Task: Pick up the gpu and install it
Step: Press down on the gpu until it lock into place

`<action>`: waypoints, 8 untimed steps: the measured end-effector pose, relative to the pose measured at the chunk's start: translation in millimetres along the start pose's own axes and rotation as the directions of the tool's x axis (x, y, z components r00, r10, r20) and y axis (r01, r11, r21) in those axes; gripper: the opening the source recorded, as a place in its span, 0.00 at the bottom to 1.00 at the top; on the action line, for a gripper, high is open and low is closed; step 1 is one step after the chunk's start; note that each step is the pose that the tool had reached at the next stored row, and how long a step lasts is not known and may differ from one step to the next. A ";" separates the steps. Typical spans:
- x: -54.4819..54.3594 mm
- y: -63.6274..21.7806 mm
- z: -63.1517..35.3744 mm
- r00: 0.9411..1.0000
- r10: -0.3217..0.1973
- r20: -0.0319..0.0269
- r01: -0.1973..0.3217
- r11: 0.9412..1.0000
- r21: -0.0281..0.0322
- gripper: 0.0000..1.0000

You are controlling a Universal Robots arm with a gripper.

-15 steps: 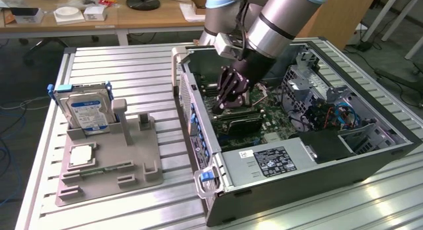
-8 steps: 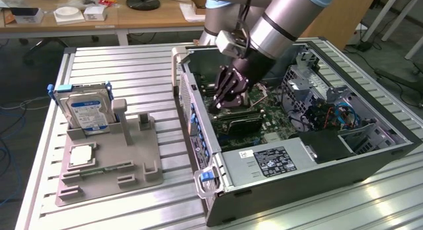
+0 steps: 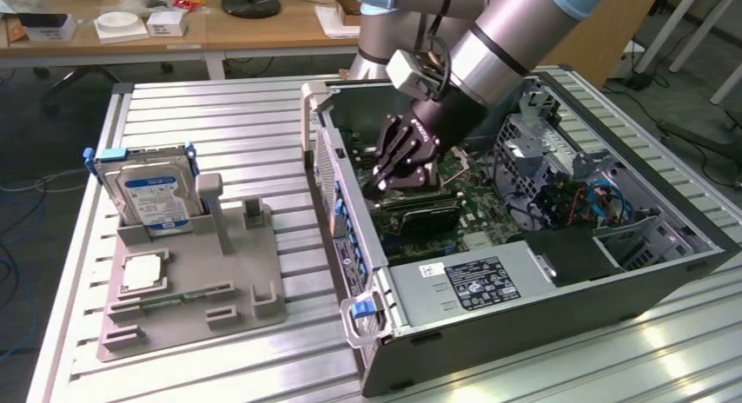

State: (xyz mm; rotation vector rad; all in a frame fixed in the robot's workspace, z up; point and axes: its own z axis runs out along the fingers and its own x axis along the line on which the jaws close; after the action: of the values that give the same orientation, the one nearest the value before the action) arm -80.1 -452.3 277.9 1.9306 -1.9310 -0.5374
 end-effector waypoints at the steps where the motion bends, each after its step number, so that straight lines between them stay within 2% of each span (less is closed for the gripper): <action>1: 1.6 0.0 0.0 1.000 0.000 0.000 0.000 1.000 0.000 0.10; 5: 4.8 0.1 0.1 1.000 0.000 0.000 0.000 1.000 -0.002 0.10; 8: 4.7 0.1 0.0 1.000 0.000 0.000 0.000 1.000 -0.007 0.10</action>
State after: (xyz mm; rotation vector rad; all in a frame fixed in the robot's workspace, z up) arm -80.2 -457.0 277.9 1.9264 -1.9262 -0.5434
